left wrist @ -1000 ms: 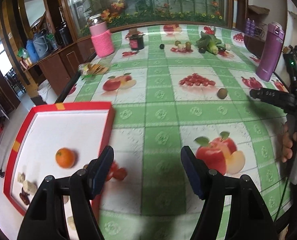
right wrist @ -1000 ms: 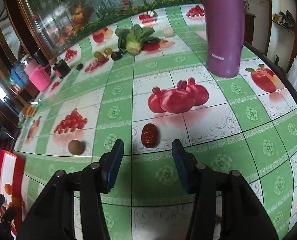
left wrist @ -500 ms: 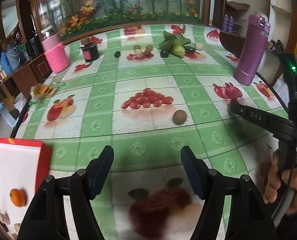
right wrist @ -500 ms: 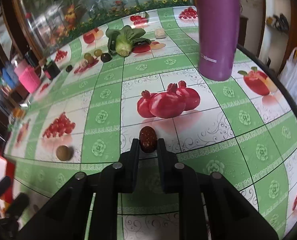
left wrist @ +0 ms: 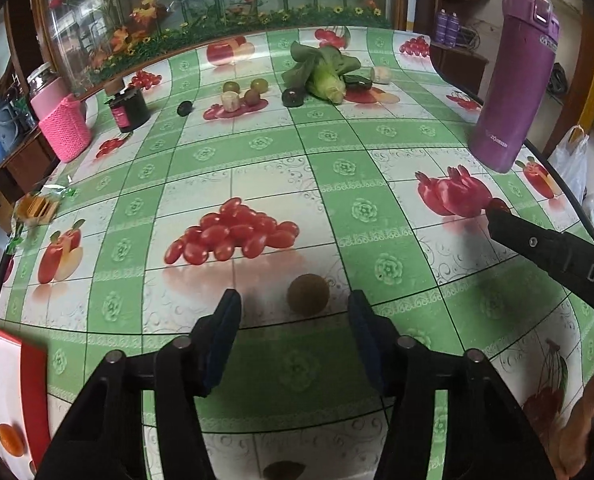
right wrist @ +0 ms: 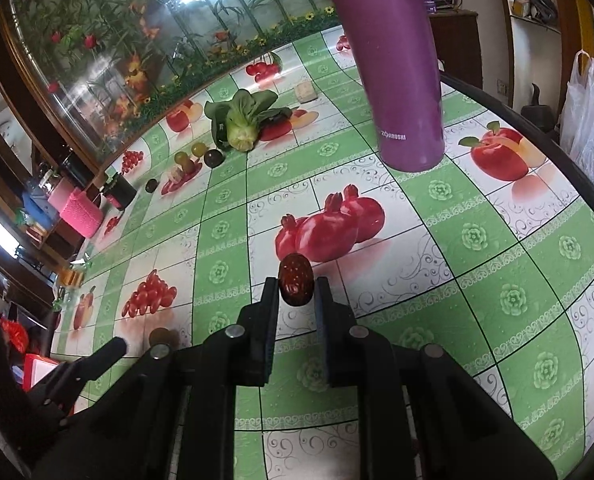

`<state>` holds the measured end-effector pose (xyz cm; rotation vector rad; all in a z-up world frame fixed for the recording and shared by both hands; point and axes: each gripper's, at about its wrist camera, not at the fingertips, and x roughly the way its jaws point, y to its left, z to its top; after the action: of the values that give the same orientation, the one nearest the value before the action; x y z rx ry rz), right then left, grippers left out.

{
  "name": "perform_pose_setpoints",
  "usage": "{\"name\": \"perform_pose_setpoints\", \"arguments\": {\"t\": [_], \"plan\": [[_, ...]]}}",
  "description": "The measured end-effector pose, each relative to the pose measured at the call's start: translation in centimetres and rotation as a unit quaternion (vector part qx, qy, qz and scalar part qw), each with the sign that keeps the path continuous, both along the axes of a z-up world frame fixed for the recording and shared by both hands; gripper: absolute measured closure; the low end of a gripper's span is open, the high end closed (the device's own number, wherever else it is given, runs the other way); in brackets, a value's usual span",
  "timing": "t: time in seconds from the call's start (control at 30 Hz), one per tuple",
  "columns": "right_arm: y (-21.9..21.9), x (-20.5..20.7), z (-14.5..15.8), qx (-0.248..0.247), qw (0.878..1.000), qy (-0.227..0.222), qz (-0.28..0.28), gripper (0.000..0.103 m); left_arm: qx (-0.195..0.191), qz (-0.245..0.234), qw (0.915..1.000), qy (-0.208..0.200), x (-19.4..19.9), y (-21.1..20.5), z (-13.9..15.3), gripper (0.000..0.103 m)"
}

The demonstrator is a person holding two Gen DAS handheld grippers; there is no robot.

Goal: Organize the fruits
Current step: 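Grasp a red date with the right gripper while the left grasps a kiwi and carries it toward the tray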

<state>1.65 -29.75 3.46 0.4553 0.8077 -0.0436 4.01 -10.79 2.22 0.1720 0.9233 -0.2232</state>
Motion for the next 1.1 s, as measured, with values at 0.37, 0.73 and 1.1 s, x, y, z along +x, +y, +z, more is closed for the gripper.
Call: {"name": "perform_pose_setpoints", "arguments": {"t": [0.37,0.73,1.1], "plan": [[0.3,-0.1,0.3,0.009,1.0,-0.005,0.012,0.084,-0.032,-0.018,0.9993,0.006,0.7,-0.7,-0.8,0.081],[1.1,0.1,-0.1,-0.003,1.0,-0.008,0.021,0.084,-0.057,0.002,0.998,-0.028,-2.2,1.6,2.3,0.081],[0.7,0.3,-0.8,0.007,1.0,-0.024,0.017,0.084,-0.06,0.057,0.9869,-0.139,-11.4,12.2,10.4,0.081]]}}
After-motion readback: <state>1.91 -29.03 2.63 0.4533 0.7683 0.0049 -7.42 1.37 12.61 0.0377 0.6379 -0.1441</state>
